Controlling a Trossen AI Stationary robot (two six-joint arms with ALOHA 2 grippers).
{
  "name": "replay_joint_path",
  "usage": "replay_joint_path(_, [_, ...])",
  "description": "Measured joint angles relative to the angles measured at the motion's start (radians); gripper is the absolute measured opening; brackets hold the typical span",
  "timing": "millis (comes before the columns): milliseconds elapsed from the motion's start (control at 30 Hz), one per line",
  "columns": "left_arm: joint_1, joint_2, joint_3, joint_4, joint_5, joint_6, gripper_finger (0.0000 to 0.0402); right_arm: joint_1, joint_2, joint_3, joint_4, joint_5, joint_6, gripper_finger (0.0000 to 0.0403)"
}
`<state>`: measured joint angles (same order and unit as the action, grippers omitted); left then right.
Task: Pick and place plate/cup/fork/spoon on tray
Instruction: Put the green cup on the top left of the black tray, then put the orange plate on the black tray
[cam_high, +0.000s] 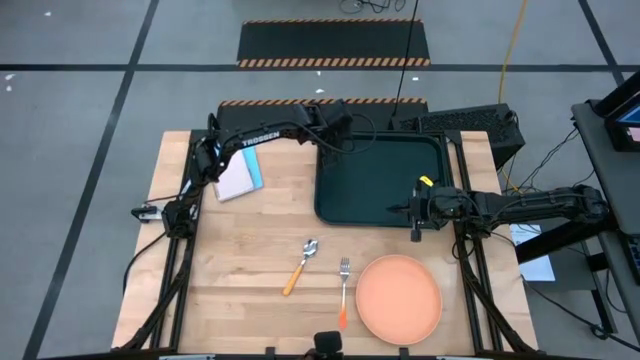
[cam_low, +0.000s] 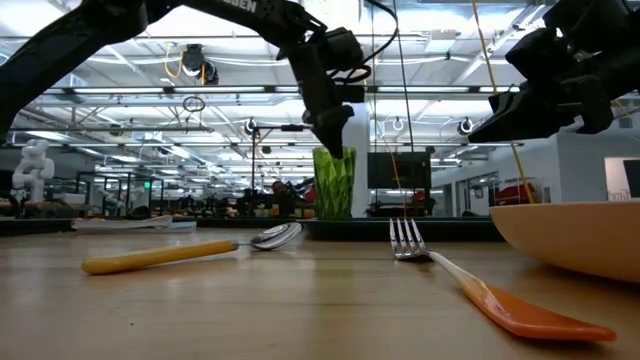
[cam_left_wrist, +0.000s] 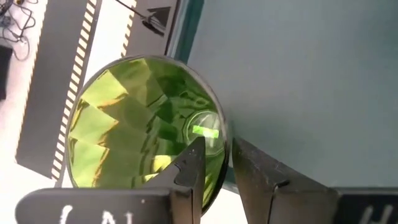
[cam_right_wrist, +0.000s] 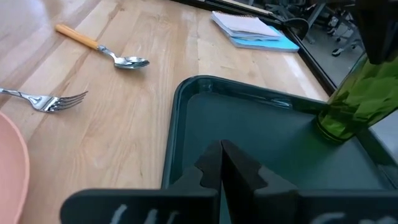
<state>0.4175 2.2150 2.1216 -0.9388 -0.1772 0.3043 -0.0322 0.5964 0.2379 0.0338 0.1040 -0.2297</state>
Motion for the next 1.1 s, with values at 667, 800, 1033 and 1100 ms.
replay_joint_path(667, [-0.092,-0.106,0.006,0.016,-0.060,-0.016,0.0084,-0.001,0.001,0.000,0.023,-0.002,-0.018,0.0048])
replay_joint_path(800, [-0.111,-0.129,0.007,0.029,-0.060,-0.024,0.0084,-0.001,0.001,0.000,0.033,-0.001,-0.011,0.0057])
replay_joint_path(1033, [-0.175,-0.160,0.007,-0.017,0.023,-0.049,0.0081,0.000,0.001,0.000,0.043,0.000,-0.011,0.0061])
replay_joint_path(1100, [-0.206,-0.166,0.006,-0.044,0.024,-0.052,0.0079,0.000,0.001,0.000,0.041,0.000,-0.006,0.0061])
